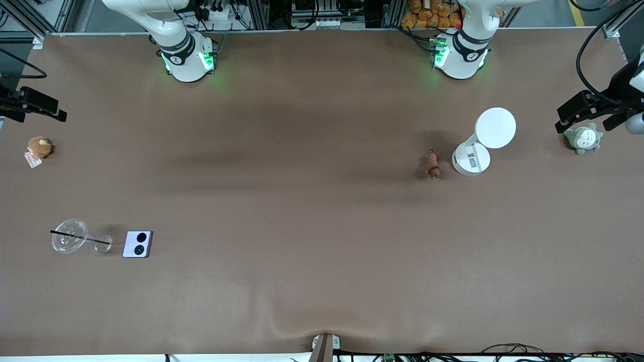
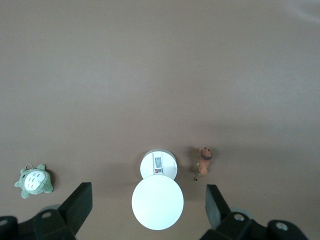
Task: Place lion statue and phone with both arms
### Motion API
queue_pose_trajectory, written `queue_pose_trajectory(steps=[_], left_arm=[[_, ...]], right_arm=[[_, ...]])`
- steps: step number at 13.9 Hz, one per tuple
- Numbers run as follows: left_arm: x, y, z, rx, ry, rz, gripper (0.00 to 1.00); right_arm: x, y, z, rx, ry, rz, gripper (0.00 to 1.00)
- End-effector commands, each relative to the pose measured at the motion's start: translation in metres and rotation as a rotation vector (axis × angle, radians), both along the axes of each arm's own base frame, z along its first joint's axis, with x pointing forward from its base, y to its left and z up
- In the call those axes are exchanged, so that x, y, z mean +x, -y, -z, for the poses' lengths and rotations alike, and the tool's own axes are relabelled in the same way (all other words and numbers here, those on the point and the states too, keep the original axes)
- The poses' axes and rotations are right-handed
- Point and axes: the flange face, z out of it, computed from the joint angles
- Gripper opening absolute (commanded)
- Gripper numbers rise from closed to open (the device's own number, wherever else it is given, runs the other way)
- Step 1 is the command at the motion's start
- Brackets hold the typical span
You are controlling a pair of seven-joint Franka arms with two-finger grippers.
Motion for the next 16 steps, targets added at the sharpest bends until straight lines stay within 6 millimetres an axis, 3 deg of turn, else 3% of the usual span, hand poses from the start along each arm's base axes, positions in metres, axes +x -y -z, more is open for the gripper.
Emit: queue_pose_trajectory(steps=[1, 11, 16], left_arm=[[0.0015, -0.0001, -0.0033, 0.000, -0.009, 0.031, 1.00], [0.0007, -0.0010, -0.0002, 0.000, -0.018, 0.035, 1.00], [-0.0001, -0.0002, -0.0001, 0.001, -0.021, 0.037, 1.00]], right_arm=[[-0.0060, 0.0011, -0.0086, -0.010, -0.015, 0.039, 1.00], [-0.0053, -0.0037, -0.0162, -0.014, 0.001, 0.043, 1.00], [-0.0067, 0.0025, -0.0100, -0.011, -0.020, 0.047, 1.00]])
